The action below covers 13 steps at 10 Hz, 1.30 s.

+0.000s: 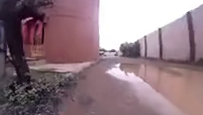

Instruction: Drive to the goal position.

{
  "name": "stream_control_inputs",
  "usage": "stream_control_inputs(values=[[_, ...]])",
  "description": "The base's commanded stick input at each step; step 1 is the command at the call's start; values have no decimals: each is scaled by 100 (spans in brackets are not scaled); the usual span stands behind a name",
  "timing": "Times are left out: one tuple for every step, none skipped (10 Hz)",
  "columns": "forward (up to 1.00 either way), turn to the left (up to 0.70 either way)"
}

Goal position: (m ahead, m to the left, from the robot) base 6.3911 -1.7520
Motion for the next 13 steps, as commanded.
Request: stream_control_inputs(values=[[50, 31], [50, 13], [50, 0], [50, 0], [50, -33], [50, -50], [50, -50], [50, -50], [50, -50], [50, -50], [50, -50], [45, -58], [39, -67]])
